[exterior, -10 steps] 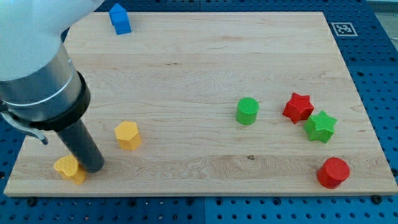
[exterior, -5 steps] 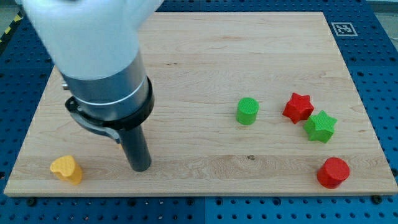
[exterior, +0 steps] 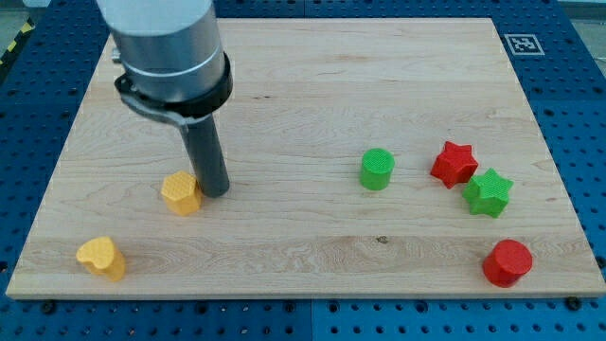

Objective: Move yellow hexagon into the yellow heart

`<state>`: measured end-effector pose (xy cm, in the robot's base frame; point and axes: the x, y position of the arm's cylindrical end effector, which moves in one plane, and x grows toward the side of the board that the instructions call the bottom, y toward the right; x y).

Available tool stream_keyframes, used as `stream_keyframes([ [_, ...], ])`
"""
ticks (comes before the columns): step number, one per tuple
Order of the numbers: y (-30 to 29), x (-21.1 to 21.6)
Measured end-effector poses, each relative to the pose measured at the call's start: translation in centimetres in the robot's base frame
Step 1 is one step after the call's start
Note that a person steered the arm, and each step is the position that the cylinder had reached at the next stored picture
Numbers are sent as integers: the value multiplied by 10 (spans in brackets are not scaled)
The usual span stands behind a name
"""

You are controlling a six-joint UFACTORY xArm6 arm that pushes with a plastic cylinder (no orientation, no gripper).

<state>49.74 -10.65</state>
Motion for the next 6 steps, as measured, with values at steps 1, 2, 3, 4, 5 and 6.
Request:
stream_keyframes([
  [1,-8,-18],
  [2,-9,-14],
  [3,-16,3],
  [4,-32,16],
  [5,-44,22],
  [6,-52,28],
])
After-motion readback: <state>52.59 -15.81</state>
